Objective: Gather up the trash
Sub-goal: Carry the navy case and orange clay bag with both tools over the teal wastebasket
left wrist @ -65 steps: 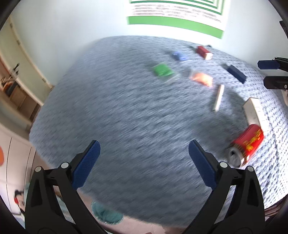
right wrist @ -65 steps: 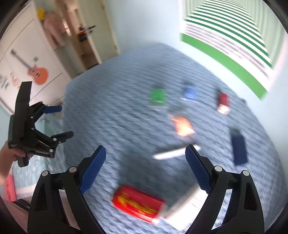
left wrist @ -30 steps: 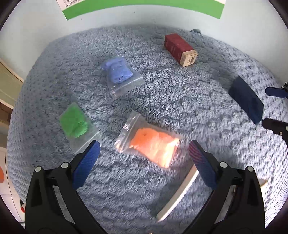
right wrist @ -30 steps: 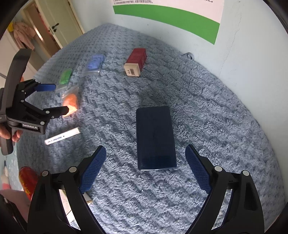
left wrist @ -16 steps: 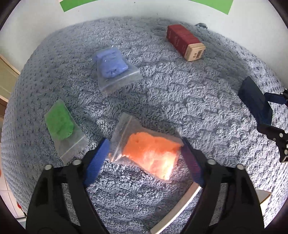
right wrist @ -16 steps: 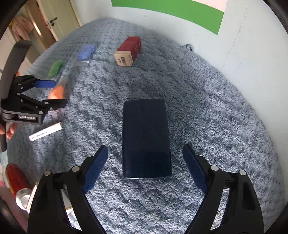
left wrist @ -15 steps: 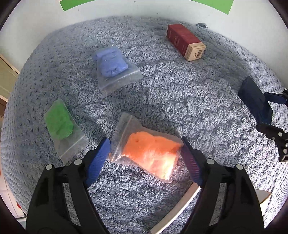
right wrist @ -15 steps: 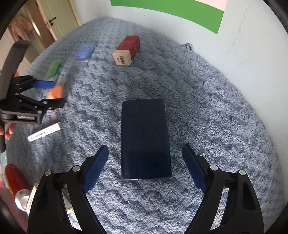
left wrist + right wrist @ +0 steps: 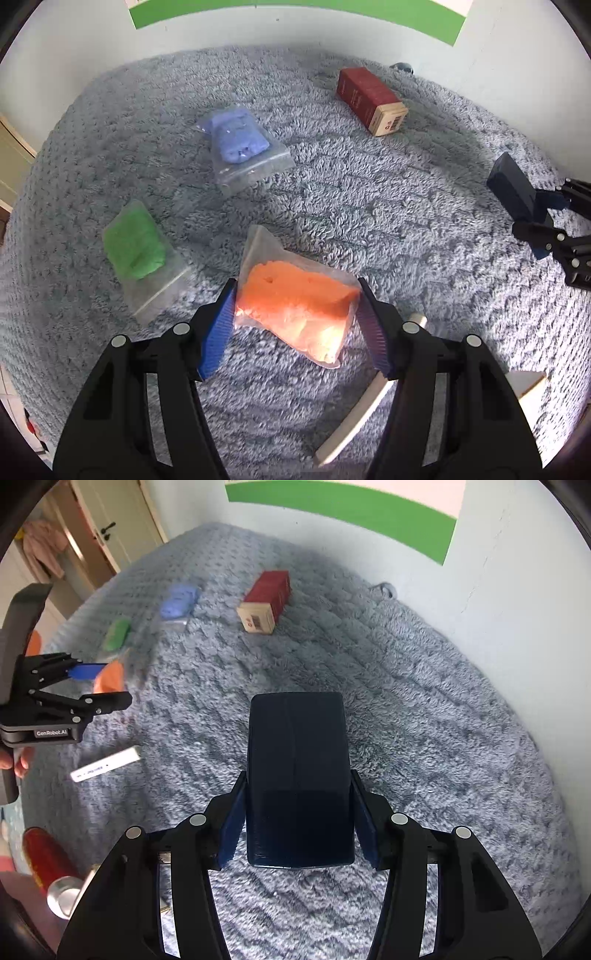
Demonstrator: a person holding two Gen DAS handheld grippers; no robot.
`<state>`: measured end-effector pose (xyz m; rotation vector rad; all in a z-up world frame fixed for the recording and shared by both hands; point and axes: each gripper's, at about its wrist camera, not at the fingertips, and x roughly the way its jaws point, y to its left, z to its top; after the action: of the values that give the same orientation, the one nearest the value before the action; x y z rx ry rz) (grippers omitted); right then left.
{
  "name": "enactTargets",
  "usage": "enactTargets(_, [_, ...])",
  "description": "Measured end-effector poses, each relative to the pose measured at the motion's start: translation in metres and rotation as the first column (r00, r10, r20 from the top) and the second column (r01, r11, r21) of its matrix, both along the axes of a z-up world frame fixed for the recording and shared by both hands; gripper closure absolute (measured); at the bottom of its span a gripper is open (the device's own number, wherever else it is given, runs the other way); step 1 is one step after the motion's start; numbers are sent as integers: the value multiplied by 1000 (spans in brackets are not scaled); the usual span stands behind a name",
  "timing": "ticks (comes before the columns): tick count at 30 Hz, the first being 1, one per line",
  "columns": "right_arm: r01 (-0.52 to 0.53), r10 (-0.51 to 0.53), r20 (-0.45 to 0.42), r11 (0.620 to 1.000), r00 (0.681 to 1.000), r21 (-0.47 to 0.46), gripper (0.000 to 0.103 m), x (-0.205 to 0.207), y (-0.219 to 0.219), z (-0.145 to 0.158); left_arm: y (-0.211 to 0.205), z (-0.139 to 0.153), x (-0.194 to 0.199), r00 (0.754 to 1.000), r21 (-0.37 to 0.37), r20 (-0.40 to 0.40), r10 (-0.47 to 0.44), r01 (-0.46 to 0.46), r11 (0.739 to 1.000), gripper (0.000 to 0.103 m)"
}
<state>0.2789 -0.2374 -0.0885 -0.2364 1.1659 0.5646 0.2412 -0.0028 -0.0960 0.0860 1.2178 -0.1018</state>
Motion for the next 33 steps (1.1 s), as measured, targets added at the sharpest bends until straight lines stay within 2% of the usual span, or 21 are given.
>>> enactTargets(6, [-22, 21, 35, 1000, 999, 5, 50, -10, 9, 27, 3, 25, -20, 999, 22, 42, -16, 15, 1000, 43])
enactTargets(18, [-116, 114, 88, 993, 990, 23, 50, -44, 55, 72, 37, 58, -59, 994, 28, 100, 42, -45, 999, 43])
enactTargets(25, [-223, 217, 130, 974, 968, 38, 50, -67, 112, 99, 88, 75, -99, 984, 42, 129, 124, -131, 991, 43])
enactTargets(33, [-365, 354, 141, 929, 924, 55, 50, -98, 199, 111, 168, 82, -163, 954, 48, 142, 263, -272, 961, 43])
